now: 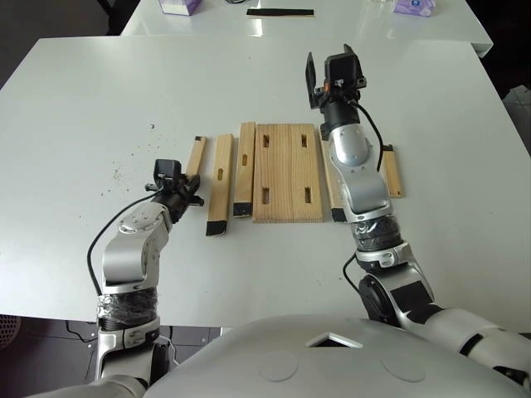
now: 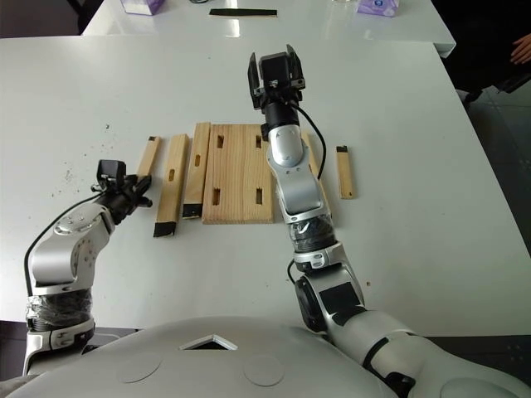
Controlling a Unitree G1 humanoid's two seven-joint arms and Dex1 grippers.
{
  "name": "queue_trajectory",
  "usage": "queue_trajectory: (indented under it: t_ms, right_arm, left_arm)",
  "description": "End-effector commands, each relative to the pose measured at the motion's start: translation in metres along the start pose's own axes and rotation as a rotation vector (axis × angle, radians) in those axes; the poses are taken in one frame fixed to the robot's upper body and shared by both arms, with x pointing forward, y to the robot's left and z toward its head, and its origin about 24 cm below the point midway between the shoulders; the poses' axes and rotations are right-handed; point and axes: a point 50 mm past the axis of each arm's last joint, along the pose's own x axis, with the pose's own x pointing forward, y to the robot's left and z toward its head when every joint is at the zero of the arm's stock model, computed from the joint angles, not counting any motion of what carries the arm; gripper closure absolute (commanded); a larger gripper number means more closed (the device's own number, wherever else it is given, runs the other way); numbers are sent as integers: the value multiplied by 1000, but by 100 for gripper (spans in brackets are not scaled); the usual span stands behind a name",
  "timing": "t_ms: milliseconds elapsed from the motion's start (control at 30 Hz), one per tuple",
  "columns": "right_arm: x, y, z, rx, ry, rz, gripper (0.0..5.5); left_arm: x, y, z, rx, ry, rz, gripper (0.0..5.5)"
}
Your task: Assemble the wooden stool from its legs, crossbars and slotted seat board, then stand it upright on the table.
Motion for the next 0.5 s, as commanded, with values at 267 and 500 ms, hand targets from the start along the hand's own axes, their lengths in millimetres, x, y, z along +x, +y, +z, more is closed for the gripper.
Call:
queue_trajectory:
  t_ms: [267, 500]
  right_arm:
    - [17, -9, 95, 530, 17, 949, 229]
    - [-4, -51, 117, 712, 168, 1329, 229]
  left_arm:
    - [-31, -58, 136, -385, -717, -767, 417]
    - [-38, -67, 89, -295, -615, -1048, 417]
